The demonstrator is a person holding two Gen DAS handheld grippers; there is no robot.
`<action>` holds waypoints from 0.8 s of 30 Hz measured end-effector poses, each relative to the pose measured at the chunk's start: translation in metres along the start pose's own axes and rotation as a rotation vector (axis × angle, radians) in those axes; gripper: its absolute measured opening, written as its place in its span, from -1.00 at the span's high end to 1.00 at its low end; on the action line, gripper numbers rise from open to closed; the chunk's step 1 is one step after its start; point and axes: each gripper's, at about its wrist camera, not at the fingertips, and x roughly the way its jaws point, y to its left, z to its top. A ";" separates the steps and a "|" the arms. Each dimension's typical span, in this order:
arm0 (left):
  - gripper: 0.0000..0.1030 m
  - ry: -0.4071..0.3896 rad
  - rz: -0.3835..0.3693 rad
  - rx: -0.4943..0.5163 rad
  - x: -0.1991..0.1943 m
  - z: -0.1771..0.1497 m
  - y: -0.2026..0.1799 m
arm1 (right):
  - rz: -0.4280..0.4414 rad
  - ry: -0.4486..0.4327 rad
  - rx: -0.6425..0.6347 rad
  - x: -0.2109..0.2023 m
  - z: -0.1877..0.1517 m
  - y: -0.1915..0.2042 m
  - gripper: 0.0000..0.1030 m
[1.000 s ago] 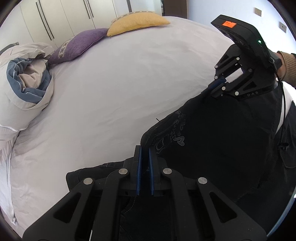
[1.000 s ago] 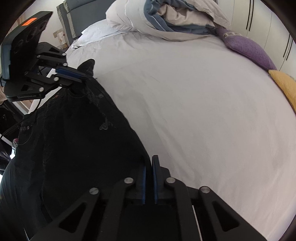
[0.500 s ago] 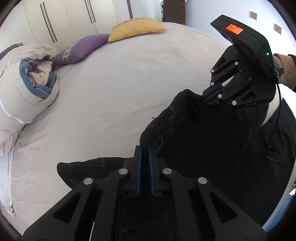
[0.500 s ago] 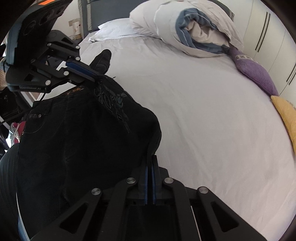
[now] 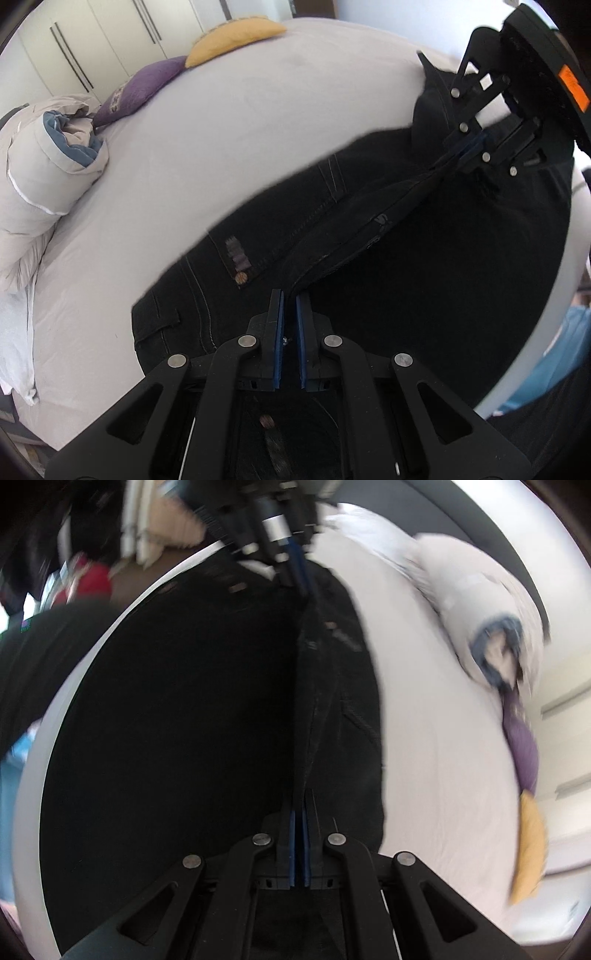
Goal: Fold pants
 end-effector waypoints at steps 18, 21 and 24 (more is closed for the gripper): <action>0.90 0.073 0.044 0.125 -0.014 -0.124 -0.079 | -0.096 0.061 -0.359 -0.013 0.037 0.140 0.93; 0.90 0.067 0.040 0.119 -0.019 -0.134 -0.078 | -0.092 0.049 -0.349 -0.017 0.039 0.149 0.93; 0.90 0.073 0.038 0.134 -0.020 -0.141 -0.078 | -0.090 0.047 -0.341 -0.014 0.044 0.150 0.93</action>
